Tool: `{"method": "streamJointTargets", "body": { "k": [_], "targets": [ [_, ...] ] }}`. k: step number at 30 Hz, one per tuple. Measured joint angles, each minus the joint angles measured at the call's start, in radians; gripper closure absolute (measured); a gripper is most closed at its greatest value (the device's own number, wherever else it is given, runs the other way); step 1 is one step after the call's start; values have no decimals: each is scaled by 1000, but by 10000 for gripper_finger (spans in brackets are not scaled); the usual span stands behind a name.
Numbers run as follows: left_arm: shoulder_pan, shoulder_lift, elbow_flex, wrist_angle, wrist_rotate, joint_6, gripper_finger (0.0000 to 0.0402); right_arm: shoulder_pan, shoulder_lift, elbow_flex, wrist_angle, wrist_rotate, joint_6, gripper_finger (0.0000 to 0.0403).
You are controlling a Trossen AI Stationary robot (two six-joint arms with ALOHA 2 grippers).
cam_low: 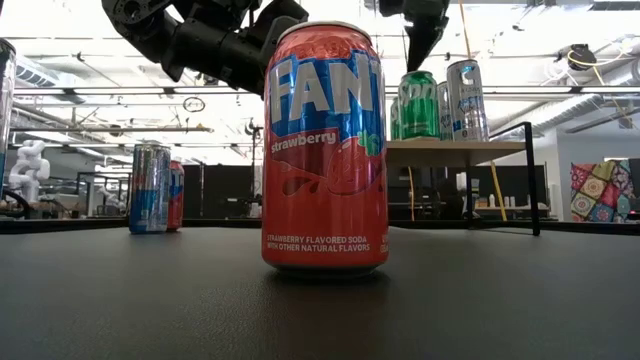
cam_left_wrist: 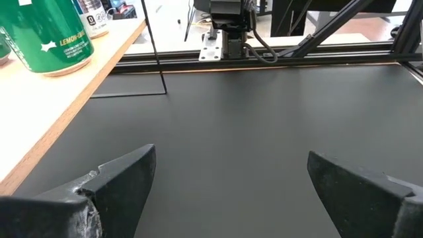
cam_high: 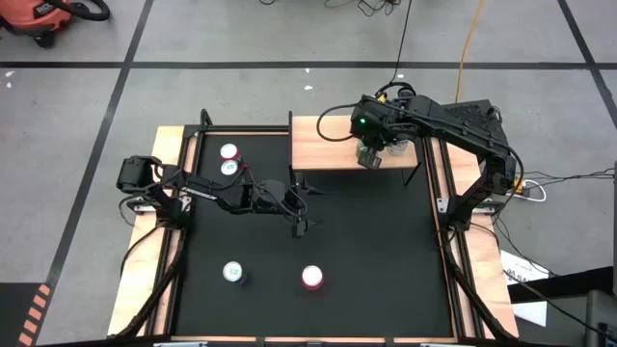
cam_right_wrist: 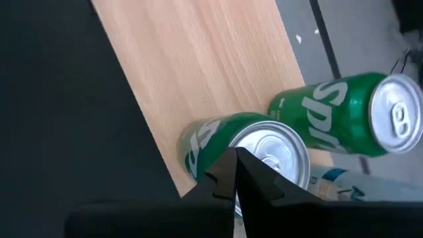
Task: Place canned beverage on shelf
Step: Put the green soda can on the shelf
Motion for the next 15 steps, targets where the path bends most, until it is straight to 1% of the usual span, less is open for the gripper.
{"method": "streamJointTargets", "body": {
  "k": [7,12,15],
  "targets": [
    [0,0,0,0,-2,0,9,-2,1,-1,9,23,-148,403],
    [0,0,0,0,-3,0,9,-20,1,-2,12,26,-209,403],
    [0,0,0,0,-5,0,9,-29,2,-2,14,51,-236,403]
  ]
}}
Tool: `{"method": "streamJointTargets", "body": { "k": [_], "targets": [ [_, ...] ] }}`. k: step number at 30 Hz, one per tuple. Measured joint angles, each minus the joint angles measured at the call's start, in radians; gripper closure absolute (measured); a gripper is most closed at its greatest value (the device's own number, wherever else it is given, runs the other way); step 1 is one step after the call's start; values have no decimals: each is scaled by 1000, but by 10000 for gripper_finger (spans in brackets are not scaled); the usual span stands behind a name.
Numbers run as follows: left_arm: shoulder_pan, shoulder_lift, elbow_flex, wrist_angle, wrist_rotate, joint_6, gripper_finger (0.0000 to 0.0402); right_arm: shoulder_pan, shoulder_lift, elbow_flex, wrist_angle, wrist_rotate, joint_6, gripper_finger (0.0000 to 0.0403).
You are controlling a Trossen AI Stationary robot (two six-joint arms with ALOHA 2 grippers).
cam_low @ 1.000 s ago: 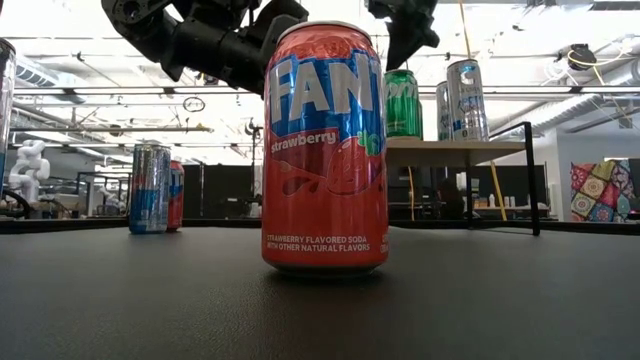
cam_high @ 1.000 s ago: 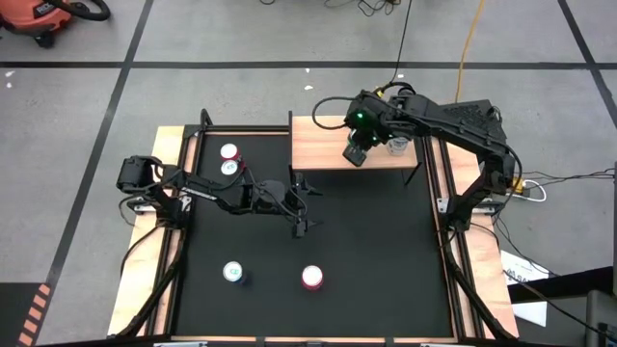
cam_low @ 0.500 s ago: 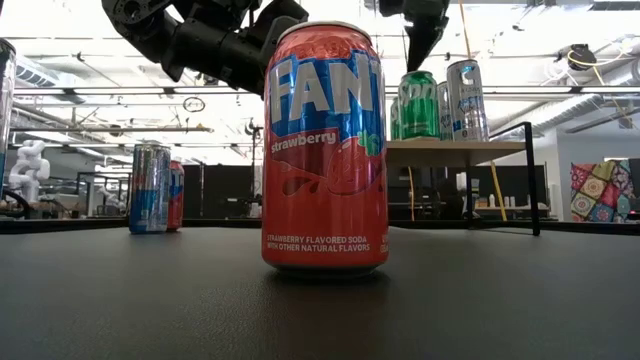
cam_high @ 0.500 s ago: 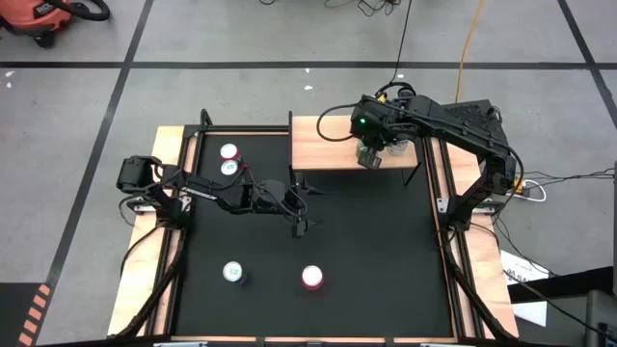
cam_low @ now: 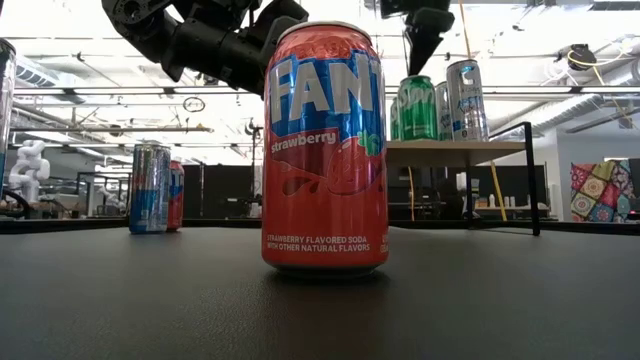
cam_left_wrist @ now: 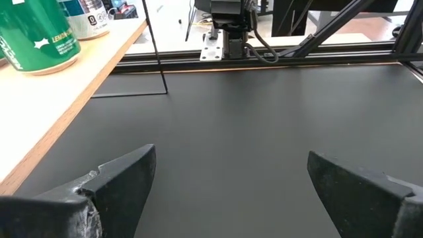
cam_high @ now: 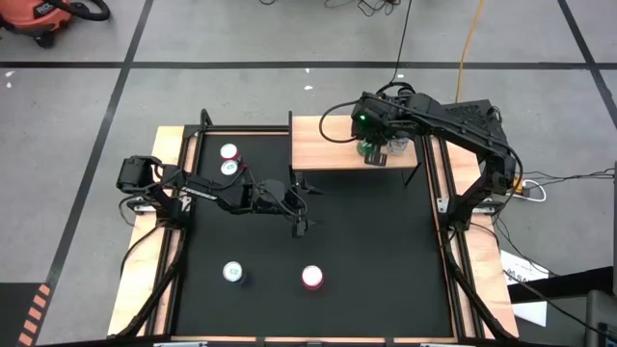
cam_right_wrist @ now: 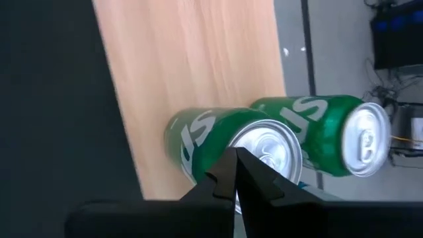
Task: Place canned beverage on shelf
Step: Put the green soda can on the shelf
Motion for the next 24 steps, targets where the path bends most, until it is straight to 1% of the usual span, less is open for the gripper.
{"method": "streamJointTargets", "body": {
  "k": [2,9,16,20,24],
  "targets": [
    [0,0,0,0,0,0,9,-5,0,-1,2,18,-16,403],
    [1,0,0,0,0,0,9,-9,1,-1,26,19,-60,403],
    [2,-3,0,-3,-3,8,9,-4,-14,-3,37,18,-36,403],
    [2,-54,1,-58,-55,41,9,3,-51,-7,76,4,26,396],
    [-3,-156,1,-187,-113,52,9,4,-103,-5,111,-7,88,362]
  ]
}}
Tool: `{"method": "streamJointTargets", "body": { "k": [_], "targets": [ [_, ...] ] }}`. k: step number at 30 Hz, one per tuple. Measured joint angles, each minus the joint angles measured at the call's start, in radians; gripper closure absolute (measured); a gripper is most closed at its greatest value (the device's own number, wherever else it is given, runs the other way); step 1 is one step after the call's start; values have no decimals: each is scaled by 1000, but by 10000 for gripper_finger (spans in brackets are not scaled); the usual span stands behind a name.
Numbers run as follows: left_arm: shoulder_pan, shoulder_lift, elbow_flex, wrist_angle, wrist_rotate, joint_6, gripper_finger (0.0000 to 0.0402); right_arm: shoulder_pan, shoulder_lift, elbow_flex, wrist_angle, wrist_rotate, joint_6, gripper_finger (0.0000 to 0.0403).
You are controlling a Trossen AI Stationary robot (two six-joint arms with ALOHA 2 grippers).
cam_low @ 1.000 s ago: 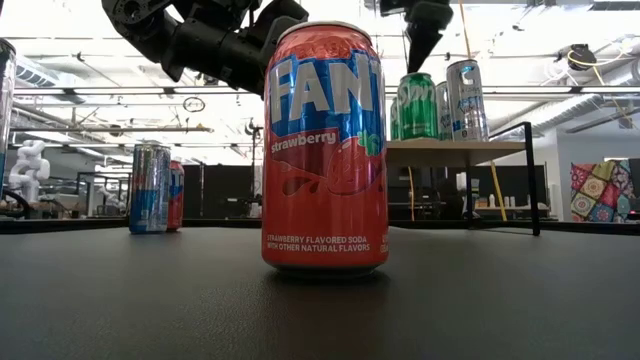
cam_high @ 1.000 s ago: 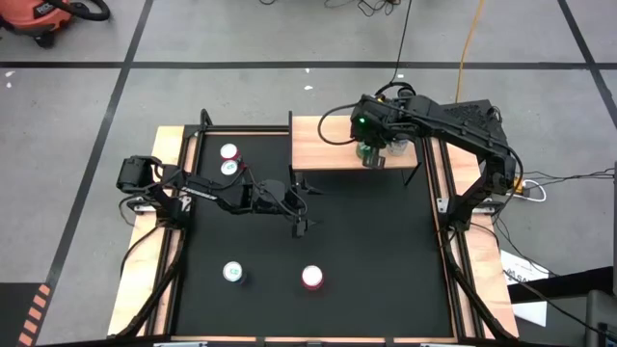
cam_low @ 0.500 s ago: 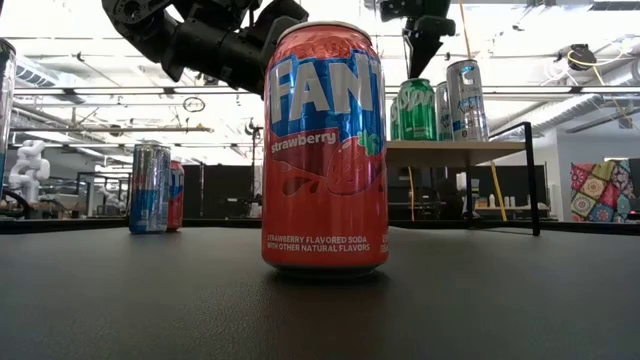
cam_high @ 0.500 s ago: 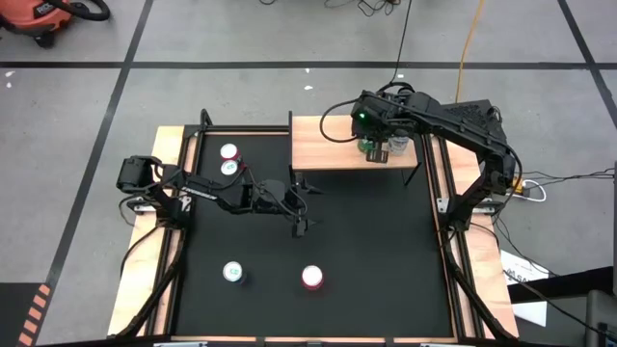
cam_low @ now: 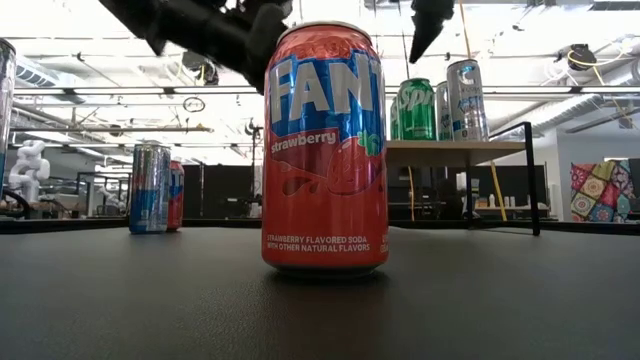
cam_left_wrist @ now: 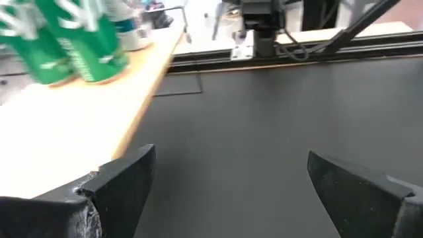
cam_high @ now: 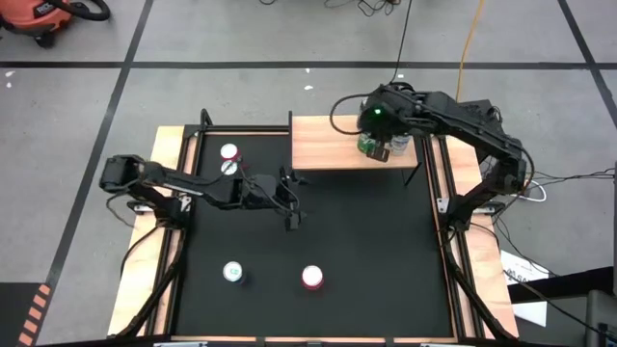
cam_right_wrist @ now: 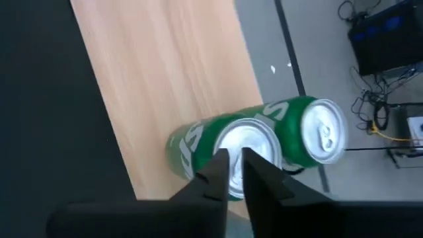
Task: Place canned beverage on shelf
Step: Put the green soda can on the shelf, then put the bottom orange soda can on the shelf
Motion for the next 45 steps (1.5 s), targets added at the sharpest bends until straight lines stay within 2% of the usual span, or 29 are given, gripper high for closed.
{"method": "streamJointTargets", "body": {
  "k": [4,7,9,15,17,19,22,29,32,35,38,40,45],
  "targets": [
    [-42,-132,0,-160,-107,-24,9,-1,-37,0,57,-86,92,306],
    [-104,-232,0,-308,-224,-39,9,6,-59,2,113,-191,245,262],
    [-152,-293,0,-406,-317,-72,9,32,-61,3,138,-214,312,238],
    [-252,-457,-32,-689,-564,-233,9,189,-59,-34,224,-52,357,215],
    [-246,-514,-68,-747,-593,-312,9,245,-66,-81,278,-7,359,217],
    [-237,-565,-111,-755,-593,-383,9,293,-81,-141,359,2,361,221],
    [-250,-609,-193,-673,-553,-439,9,363,-111,-259,476,0,387,225],
    [-327,-556,-353,-242,-288,-241,9,552,-161,-578,811,-7,401,226],
    [-355,-505,-359,-143,-251,-203,9,620,-151,-700,1013,-41,391,226],
    [-367,-452,-359,-75,-249,-179,9,659,-132,-796,1211,-122,388,226],
    [-368,-406,-359,-48,-249,-175,9,677,-100,-840,1345,-203,395,224],
    [-368,-381,-359,-26,-250,-176,9,689,-81,-846,1352,-228,401,215],
    [-368,-346,-359,-13,-250,-175,9,725,-27,-845,1408,-237,376,162]
  ]
}}
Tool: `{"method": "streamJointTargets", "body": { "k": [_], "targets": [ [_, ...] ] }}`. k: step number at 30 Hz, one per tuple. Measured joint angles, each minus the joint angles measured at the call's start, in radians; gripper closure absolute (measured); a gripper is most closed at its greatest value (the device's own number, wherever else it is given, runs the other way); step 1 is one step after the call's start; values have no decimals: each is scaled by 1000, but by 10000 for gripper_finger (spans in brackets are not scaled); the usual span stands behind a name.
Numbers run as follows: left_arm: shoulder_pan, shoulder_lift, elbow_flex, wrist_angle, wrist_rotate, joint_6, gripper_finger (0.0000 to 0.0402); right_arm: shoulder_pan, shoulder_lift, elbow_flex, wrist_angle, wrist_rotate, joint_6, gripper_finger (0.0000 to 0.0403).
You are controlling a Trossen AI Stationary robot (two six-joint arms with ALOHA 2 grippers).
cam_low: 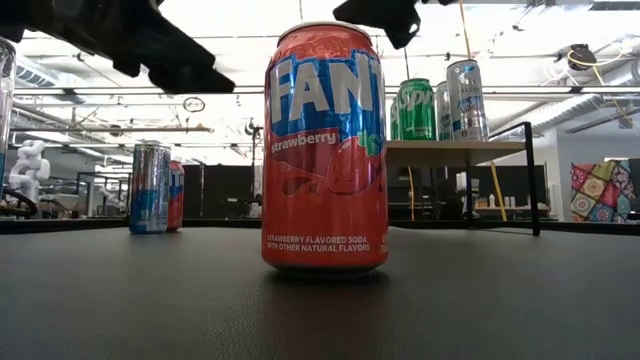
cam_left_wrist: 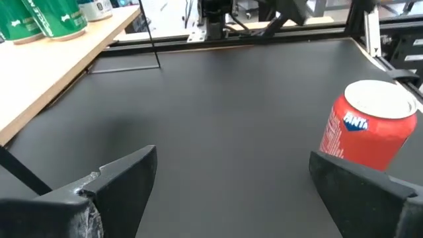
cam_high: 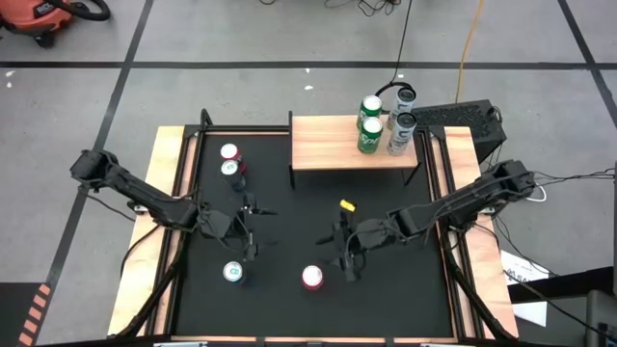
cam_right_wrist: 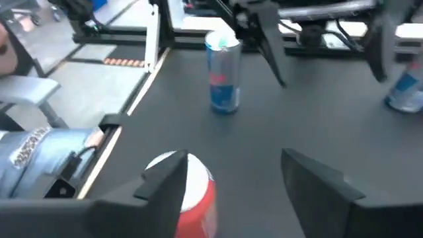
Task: Place canned beverage on shelf
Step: Put the bottom orange soda can on the shelf
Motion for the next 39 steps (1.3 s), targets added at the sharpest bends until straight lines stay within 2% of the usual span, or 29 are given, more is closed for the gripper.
{"method": "streamJointTargets", "body": {
  "k": [6,11,22,29,31,34,36,39],
  "targets": [
    [0,19,0,4,-2,-1,9,42,106,1,87,-1,16,85],
    [1,21,0,3,-2,-5,9,60,190,1,151,0,34,63],
    [2,21,0,2,-3,-7,9,67,294,1,208,-3,74,67],
    [2,21,0,14,-3,-34,9,67,295,2,206,-2,108,127],
    [2,22,0,38,-2,-35,9,67,295,2,205,1,112,129],
    [3,33,0,80,89,-35,9,67,289,2,200,17,108,129],
    [1,51,0,131,152,-35,9,67,276,1,185,68,88,129],
    [1,96,1,173,167,-34,9,61,241,-2,175,129,35,129]
  ]
}}
